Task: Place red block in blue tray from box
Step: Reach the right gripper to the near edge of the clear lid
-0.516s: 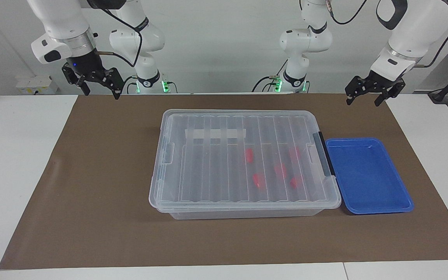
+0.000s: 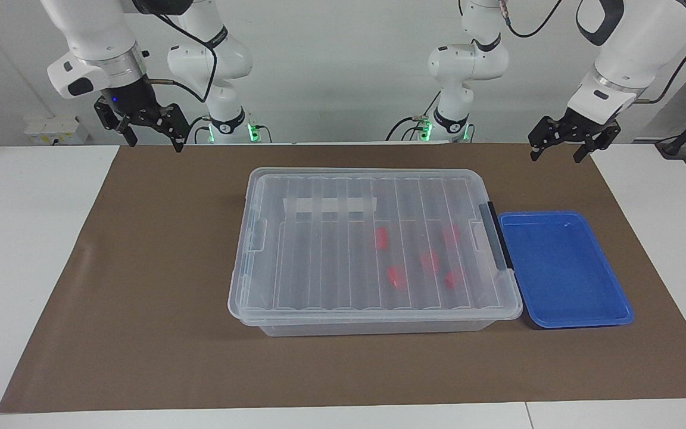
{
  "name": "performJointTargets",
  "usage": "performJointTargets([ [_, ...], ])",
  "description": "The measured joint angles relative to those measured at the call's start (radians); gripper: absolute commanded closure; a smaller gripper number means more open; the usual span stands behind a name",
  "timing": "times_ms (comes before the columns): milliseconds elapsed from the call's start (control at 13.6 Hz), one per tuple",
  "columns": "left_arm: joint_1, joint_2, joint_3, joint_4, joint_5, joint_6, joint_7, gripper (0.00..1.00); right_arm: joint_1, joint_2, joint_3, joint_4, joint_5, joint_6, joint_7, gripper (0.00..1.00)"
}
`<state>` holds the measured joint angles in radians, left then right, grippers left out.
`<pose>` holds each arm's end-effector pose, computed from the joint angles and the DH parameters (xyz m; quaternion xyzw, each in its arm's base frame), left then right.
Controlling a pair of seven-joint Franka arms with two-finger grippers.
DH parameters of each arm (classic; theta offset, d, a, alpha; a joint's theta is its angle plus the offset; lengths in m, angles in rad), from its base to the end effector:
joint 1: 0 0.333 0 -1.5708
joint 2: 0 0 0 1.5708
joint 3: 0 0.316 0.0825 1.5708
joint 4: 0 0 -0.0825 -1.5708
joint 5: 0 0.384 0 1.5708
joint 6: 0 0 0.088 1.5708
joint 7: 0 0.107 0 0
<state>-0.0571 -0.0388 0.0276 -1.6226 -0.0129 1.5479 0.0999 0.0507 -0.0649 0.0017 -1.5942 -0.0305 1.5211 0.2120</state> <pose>0.5391 -0.0170 0.6194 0.9977 -0.0647 -0.0177 0.0076 0.5286 0.0244 0.6444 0.9966 -0.0804 -0.0020 0.0157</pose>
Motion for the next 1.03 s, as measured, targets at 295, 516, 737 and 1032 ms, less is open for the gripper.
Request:
performJointTargets([
  [295, 0.000, 0.000, 0.000, 0.000, 0.000, 0.000, 0.000, 0.00, 0.009, 0.043, 0.001, -0.019, 0.000, 0.135, 0.000, 0.01],
  [516, 0.000, 0.000, 0.000, 0.000, 0.000, 0.000, 0.000, 0.00, 0.039, 0.113, 0.001, -0.025, 0.000, 0.251, 0.025, 0.03],
  [737, 0.000, 0.000, 0.000, 0.000, 0.000, 0.000, 0.000, 0.00, 0.094, 0.195, 0.002, -0.026, 0.000, 0.368, 0.105, 0.03],
  [1032, 0.000, 0.000, 0.000, 0.000, 0.000, 0.000, 0.000, 0.00, 0.139, 0.294, 0.002, -0.030, 0.000, 0.462, 0.131, 0.09],
])
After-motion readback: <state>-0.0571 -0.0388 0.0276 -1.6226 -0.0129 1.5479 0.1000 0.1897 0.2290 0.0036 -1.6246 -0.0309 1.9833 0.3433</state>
